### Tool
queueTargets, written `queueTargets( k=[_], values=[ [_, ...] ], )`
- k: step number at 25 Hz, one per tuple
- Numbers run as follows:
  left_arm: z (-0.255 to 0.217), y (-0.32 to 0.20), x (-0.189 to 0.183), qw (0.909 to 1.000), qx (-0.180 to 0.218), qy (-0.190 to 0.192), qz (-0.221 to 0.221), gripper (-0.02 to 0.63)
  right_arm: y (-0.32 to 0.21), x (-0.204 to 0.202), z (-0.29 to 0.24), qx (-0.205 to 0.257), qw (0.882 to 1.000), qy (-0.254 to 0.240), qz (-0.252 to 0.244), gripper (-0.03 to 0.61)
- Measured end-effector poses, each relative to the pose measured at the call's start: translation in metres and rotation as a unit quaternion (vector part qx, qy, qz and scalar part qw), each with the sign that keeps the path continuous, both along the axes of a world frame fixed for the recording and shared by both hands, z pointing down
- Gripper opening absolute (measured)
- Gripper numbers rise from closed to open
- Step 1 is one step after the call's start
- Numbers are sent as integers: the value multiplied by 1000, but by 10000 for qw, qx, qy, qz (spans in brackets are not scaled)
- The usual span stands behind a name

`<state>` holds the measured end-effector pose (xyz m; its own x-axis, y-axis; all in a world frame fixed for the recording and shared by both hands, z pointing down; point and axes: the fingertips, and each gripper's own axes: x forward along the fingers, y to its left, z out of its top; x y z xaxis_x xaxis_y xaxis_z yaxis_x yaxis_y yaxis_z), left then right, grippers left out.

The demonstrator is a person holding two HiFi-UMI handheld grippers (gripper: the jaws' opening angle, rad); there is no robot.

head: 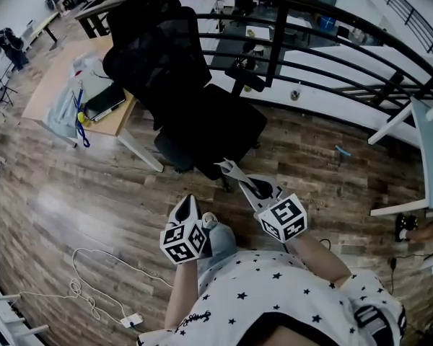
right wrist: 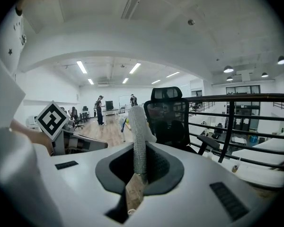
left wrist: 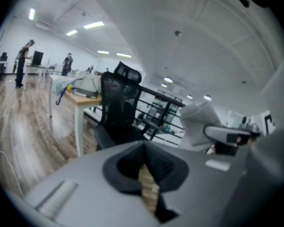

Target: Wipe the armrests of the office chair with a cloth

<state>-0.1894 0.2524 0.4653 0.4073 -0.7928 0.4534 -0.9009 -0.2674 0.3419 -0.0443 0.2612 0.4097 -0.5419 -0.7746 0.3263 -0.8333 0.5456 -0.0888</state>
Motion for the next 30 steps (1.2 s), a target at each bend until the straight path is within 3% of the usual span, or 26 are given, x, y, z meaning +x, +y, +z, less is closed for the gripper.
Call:
queueTargets(
  k=[17,30],
  values=[
    [-8,-144,-72,9998,-107,95,114,8,-147,-88,-6,-109,9994,231,-222,25],
    [5,-194,-122,9996,-257,139,30,8,-220,-139,-7,3,9978,512,-411,25]
  ],
)
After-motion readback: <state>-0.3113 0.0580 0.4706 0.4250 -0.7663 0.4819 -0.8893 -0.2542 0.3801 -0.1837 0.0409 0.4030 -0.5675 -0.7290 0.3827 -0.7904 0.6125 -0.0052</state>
